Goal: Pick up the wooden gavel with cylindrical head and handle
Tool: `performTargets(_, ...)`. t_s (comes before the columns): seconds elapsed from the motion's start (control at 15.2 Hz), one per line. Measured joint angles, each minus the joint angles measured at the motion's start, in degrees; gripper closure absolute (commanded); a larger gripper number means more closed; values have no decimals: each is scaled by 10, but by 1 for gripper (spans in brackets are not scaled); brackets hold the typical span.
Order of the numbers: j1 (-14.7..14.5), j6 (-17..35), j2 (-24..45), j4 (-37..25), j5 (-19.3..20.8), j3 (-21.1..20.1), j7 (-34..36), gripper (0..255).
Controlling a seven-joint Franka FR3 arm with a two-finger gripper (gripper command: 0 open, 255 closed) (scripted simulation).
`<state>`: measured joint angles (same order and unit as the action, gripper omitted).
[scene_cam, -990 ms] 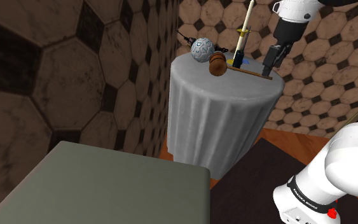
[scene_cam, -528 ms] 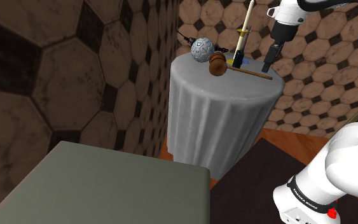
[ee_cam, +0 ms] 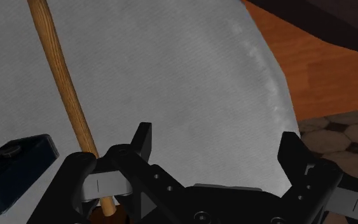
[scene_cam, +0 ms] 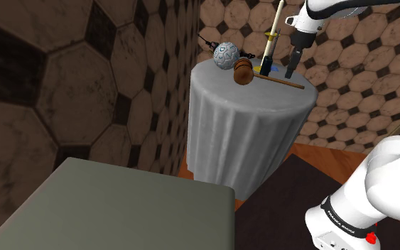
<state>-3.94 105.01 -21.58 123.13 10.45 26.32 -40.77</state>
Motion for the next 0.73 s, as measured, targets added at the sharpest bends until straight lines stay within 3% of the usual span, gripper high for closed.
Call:
performTargets(0.46,-18,35,177,-121,-90,82,-192,0)
performTargets(0.73,2,22,288,-217,-165,100,-306,0)
